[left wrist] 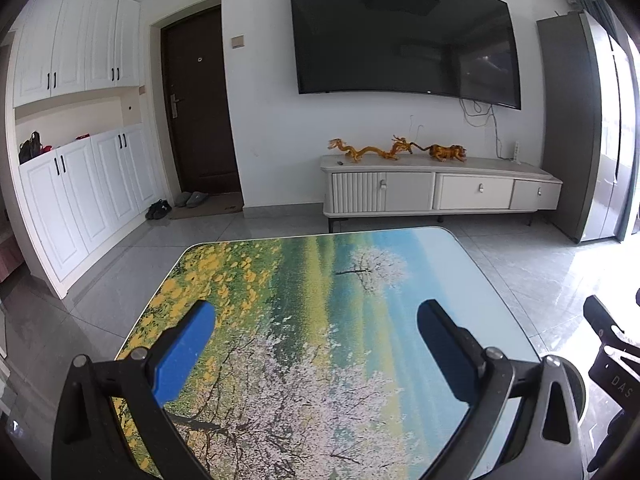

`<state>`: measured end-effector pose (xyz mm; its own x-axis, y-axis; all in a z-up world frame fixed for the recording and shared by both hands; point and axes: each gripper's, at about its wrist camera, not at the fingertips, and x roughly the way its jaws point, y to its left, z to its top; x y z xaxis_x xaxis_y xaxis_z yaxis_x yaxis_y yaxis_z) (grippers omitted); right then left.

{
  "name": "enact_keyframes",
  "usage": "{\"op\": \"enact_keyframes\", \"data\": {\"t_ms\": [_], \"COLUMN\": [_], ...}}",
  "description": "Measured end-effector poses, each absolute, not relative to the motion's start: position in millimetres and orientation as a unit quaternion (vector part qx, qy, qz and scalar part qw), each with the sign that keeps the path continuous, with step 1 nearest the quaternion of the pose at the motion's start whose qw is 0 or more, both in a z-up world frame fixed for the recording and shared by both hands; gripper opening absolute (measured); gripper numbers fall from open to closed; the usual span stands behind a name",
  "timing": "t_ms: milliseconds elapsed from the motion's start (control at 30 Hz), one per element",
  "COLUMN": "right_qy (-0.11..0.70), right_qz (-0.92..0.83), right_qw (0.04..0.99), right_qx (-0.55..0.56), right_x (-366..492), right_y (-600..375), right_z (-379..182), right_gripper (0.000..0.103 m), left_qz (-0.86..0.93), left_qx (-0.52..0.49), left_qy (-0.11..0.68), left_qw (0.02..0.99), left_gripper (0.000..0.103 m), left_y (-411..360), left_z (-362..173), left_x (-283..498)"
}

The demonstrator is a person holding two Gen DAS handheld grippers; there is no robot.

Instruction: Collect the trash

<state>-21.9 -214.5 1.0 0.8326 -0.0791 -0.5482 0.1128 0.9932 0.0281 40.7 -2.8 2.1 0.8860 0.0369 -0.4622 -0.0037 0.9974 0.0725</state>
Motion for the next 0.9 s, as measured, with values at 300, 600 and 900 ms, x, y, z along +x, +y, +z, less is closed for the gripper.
{"op": "enact_keyframes", "data": {"t_ms": [300, 600, 900], "right_qy": [0.281, 0.281, 0.282], "right_qz": [-0.06, -0.069, -0.072], "right_qw": [0.957, 0.956, 0.956], "right_qx": [0.033, 0.038, 0.038], "right_x": [-27.0, -30.0, -31.3], "right_y": [-223.6, -231.8, -234.1], "right_z": [2.3, 1.3, 1.8], "right_gripper": [0.103, 0.103, 0.103], "left_qz": [-0.012, -0.016, -0.02], "left_qx": [0.045, 0.044, 0.041], "left_qy": [0.237, 0.24, 0.243], "left_qw": [0.97, 0.97, 0.969], "left_gripper": [0.102, 0.102, 0.102], "left_y": [-19.5, -20.9, -21.0], "left_z": [6.0, 8.9, 9.4], "left_x": [36.4, 37.2, 37.5]}}
